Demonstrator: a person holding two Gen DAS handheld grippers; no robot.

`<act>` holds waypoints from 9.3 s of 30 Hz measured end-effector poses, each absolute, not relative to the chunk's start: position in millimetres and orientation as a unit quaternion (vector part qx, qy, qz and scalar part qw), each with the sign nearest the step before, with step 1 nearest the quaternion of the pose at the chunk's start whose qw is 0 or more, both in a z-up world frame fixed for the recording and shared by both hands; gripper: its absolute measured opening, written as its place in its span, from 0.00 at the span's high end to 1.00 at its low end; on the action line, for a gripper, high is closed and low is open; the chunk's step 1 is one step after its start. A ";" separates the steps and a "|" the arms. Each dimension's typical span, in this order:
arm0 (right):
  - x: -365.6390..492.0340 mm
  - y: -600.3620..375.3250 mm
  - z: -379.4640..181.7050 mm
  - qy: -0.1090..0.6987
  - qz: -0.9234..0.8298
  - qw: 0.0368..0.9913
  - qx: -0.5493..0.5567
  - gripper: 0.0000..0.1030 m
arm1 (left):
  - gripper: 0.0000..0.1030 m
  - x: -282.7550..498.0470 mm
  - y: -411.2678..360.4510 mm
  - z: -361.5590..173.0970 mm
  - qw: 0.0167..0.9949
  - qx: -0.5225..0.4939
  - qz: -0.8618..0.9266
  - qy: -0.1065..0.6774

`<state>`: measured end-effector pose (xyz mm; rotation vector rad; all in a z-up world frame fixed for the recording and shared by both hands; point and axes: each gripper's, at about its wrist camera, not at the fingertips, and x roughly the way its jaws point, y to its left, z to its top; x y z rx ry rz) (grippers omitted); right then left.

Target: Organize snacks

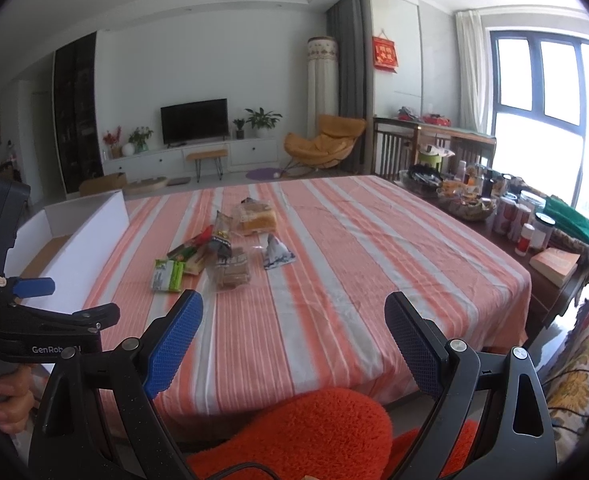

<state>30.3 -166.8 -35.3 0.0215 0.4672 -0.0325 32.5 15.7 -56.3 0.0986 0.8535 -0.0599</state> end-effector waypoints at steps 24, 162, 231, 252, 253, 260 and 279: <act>41.7 -177.6 -50.7 0.262 0.002 0.964 0.037 0.09 | 0.00 142.7 24.0 -157.4 0.852 0.016 -0.070 0.518; 174.1 -186.9 -131.7 0.451 -0.044 0.891 0.010 0.26 | 0.00 154.8 14.5 -142.2 0.883 0.027 -0.103 0.457; 314.5 -96.3 -125.2 0.575 0.114 0.807 0.073 0.07 | 0.00 175.7 22.2 -167.7 0.891 0.032 -0.066 0.448; 259.9 -169.8 -136.6 0.495 0.028 0.868 0.016 0.41 | 0.00 175.5 22.0 -167.7 0.891 0.032 -0.066 0.448; 252.9 -177.2 -137.0 0.486 0.016 0.874 0.020 0.41 | 0.00 175.5 22.0 -167.7 0.891 0.032 -0.066 0.448; 237.2 -199.1 -143.1 0.455 -0.020 0.889 0.050 0.27 | 0.00 175.5 21.9 -167.7 0.891 0.032 -0.066 0.448; 234.6 -198.6 -150.5 0.459 -0.034 0.887 0.030 0.10 | 0.09 227.3 34.0 -136.9 0.875 0.022 -0.074 0.479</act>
